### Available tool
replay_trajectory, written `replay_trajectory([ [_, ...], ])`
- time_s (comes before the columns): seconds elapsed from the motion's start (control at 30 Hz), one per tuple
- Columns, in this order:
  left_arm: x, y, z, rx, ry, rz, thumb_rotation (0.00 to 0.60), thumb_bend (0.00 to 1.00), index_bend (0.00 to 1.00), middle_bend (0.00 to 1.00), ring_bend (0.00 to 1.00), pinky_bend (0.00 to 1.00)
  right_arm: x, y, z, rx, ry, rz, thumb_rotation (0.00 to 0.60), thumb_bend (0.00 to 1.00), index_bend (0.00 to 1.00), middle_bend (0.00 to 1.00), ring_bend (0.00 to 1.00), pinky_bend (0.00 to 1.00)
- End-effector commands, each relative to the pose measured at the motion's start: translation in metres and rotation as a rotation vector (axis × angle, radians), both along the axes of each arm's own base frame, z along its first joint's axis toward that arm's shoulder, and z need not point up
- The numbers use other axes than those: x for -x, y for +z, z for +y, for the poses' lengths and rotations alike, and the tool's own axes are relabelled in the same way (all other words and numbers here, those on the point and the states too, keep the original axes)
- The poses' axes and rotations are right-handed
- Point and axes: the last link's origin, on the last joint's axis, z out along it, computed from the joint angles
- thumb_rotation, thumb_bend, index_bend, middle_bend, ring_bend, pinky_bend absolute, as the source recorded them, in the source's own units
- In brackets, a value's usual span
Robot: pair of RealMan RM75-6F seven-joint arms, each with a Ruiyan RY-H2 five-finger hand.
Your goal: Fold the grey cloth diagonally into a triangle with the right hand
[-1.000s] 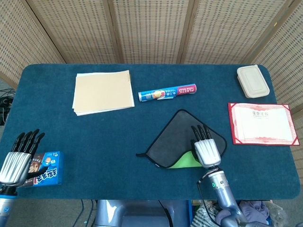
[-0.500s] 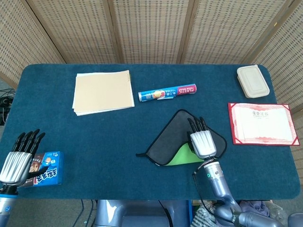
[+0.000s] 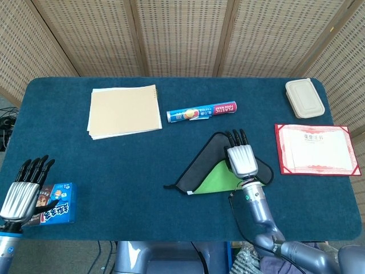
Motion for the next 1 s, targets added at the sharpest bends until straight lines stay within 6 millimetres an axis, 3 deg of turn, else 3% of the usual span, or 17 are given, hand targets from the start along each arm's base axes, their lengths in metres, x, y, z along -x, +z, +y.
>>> replay_trajectory([
  [0.03,0.0,0.0,0.0,0.0,-0.001,0.0,0.6,0.12,0.0,0.0,0.0,0.0,0.0,-0.001,-0.008,0.0,-0.012,0.006,0.6,0.55,0.64,0.12,0.0,0.0],
  [0.67,-0.001,-0.003,0.0,0.006,-0.009,0.006,0.6,0.12,0.0,0.0,0.0,0.0,0.013,-0.008,-0.04,0.005,-0.097,0.038,0.6,0.55,0.64,0.12,0.0,0.0],
  [1.0,-0.001,-0.003,0.0,0.006,-0.006,0.009,0.6,0.12,0.0,0.0,0.0,0.0,0.004,-0.01,-0.047,0.008,-0.069,0.038,0.6,0.55,0.64,0.12,0.0,0.0],
])
